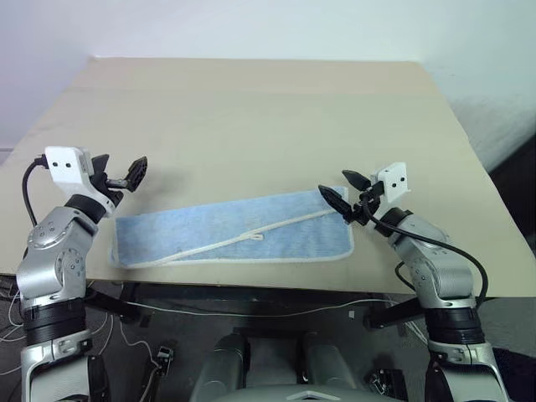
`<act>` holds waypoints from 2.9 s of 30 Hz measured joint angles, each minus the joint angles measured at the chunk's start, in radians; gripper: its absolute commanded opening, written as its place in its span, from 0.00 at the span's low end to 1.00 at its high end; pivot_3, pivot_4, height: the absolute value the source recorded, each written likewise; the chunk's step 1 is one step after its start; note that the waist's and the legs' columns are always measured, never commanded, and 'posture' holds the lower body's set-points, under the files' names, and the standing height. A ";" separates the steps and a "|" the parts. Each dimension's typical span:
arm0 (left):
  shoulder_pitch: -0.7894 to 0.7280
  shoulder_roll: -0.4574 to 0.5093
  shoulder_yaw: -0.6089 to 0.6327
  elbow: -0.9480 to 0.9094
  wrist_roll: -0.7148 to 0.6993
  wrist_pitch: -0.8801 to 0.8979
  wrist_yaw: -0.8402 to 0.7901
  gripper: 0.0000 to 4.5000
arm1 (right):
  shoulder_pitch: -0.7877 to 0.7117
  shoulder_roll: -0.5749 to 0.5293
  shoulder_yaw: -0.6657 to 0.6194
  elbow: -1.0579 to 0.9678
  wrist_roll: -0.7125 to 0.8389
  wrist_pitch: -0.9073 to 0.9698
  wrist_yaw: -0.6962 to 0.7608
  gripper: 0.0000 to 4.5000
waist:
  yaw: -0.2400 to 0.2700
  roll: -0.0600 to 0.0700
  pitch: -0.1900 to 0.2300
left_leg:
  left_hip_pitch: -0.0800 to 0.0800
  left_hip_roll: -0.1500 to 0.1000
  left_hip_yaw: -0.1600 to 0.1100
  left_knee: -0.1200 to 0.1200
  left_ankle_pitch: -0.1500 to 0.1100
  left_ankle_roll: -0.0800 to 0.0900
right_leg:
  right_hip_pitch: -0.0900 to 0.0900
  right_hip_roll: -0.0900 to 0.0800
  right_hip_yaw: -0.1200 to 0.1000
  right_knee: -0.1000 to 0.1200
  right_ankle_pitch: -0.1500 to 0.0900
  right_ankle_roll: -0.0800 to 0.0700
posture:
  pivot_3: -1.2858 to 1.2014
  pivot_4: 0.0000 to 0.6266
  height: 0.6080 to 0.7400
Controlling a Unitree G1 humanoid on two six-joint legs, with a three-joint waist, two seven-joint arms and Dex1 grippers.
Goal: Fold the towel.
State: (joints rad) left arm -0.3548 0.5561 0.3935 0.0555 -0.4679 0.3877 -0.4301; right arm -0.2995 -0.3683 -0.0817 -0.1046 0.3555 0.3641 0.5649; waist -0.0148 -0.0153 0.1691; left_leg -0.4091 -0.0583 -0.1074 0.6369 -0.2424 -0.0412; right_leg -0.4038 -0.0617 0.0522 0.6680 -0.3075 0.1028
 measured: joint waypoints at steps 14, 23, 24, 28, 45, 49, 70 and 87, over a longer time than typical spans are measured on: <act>0.010 0.035 -0.026 0.007 0.007 0.000 -0.056 1.00 | 0.001 -0.011 -0.007 0.020 0.000 -0.023 0.000 0.83 | -0.002 0.000 0.000 | 0.000 0.000 0.000 0.000 0.000 0.000 | 0.000 0.000 0.000 0.000 0.000 0.000 | 0.52 0.24 1.00; 0.064 0.136 -0.058 -0.017 0.029 -0.001 -0.179 1.00 | -0.034 -0.017 -0.013 0.093 -0.012 -0.063 0.008 0.83 | -0.003 0.000 0.000 | 0.000 0.000 0.000 -0.001 0.000 0.000 | -0.001 0.000 0.000 0.000 0.000 0.000 | 0.52 0.24 1.00; 0.074 0.153 -0.064 -0.017 0.032 -0.002 -0.207 1.00 | -0.038 -0.015 -0.013 0.098 -0.016 -0.067 0.008 0.83 | -0.003 0.000 0.000 | 0.000 0.000 0.000 -0.002 0.000 0.000 | -0.001 0.000 0.000 0.000 0.000 0.000 | 0.52 0.24 1.00; 0.092 0.224 -0.072 -0.017 0.038 -0.019 -0.324 1.00 | -0.046 -0.007 -0.007 0.113 -0.022 -0.077 0.010 0.83 | -0.003 0.000 0.000 | 0.000 0.000 0.000 -0.003 0.000 0.000 | -0.001 0.000 0.000 -0.001 0.000 0.000 | 0.52 0.24 1.00; -0.067 0.672 -0.467 0.163 0.279 -0.449 -1.165 1.00 | -0.108 -0.017 0.010 0.134 -0.028 -0.053 0.034 0.83 | -0.006 0.004 0.002 | 0.001 0.000 0.001 -0.005 0.000 0.000 | -0.001 0.002 0.000 -0.002 0.000 -0.001 | 0.52 0.24 1.00; -0.125 0.687 -0.593 0.205 0.361 -0.548 -1.177 1.00 | -0.139 -0.019 0.022 0.161 -0.030 -0.043 0.052 0.83 | -0.007 0.003 0.002 | 0.001 0.001 0.001 -0.005 0.000 0.000 | -0.001 0.003 0.000 -0.001 0.000 -0.001 | 0.52 0.24 1.00; -0.268 0.696 -0.884 0.420 0.449 -0.742 -1.179 0.59 | -0.145 -0.026 0.024 0.178 -0.038 -0.043 0.039 0.83 | -0.032 0.003 0.002 | 0.001 0.002 0.001 -0.004 0.000 0.000 | -0.002 0.005 0.000 0.001 0.000 -0.001 | 0.52 0.24 1.00; -0.190 0.697 -0.814 0.400 0.432 -0.707 -1.178 0.01 | -0.160 -0.013 0.024 0.189 -0.038 -0.045 0.038 0.83 | -0.032 0.003 0.002 | 0.001 0.002 0.001 -0.004 0.000 0.000 | -0.002 0.005 0.000 0.001 0.000 -0.001 | 0.52 0.24 1.00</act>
State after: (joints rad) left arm -0.5447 1.2529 -0.4201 0.4552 -0.0354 -0.3194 -1.6085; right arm -0.4595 -0.3810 -0.0575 0.0847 0.3179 0.3187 0.6030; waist -0.0471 -0.0121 0.1715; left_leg -0.4085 -0.0564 -0.1061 0.6329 -0.2421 -0.0409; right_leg -0.4056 -0.0564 0.0524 0.6692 -0.3076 0.1021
